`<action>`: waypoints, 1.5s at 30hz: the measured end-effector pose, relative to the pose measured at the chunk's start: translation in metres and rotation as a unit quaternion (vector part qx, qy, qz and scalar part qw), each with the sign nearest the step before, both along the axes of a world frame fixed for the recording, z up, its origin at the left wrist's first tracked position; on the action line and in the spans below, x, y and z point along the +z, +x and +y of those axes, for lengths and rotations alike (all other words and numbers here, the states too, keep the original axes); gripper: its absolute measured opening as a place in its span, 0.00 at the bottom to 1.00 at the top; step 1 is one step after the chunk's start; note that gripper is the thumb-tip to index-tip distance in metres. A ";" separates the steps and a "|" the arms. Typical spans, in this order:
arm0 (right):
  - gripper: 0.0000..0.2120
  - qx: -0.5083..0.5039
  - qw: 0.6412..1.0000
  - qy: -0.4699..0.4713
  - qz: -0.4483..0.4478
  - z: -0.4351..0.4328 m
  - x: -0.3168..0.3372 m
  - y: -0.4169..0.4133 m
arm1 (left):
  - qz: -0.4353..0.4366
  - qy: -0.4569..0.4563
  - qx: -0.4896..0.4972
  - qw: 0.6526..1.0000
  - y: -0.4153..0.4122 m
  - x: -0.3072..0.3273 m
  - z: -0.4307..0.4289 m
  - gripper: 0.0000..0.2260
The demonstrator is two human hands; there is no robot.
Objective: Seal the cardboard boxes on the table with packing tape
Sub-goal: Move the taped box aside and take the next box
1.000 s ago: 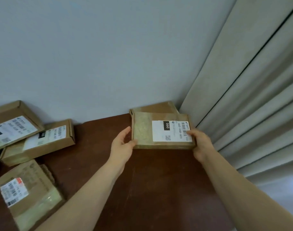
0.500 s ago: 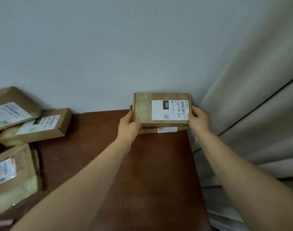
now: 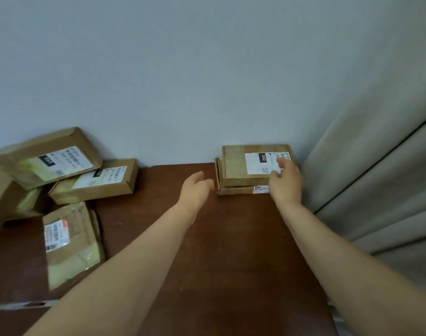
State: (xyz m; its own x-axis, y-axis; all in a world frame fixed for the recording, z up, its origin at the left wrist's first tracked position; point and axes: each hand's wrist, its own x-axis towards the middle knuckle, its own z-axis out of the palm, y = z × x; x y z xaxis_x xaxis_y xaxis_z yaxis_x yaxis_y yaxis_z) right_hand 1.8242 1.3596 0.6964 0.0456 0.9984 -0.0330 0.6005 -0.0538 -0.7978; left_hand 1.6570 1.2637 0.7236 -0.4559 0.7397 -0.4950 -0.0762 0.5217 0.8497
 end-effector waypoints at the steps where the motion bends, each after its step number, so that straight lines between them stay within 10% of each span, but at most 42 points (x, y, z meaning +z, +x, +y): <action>1: 0.19 0.011 1.000 0.001 0.010 -0.015 0.006 -0.013 | 0.005 0.007 -0.009 1.000 -0.010 0.006 -0.011 0.27; 28: 0.10 0.307 0.895 -0.288 0.147 -0.287 0.002 -0.410 | 0.069 -0.046 0.281 0.956 -0.345 0.010 -0.331 0.16; 45: 0.34 0.036 0.844 -0.403 0.353 -0.320 -0.025 -0.569 | -0.009 -0.019 0.240 0.970 -0.529 -0.012 -0.387 0.15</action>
State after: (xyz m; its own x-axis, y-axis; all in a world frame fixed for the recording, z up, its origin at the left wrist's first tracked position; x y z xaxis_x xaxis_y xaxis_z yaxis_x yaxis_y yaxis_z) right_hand 1.2547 1.0392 0.6717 -0.3285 0.6384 -0.6961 0.0160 -0.7332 -0.6799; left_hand 1.1279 0.8770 0.7115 -0.7352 0.4250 -0.5280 -0.3323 0.4530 0.8273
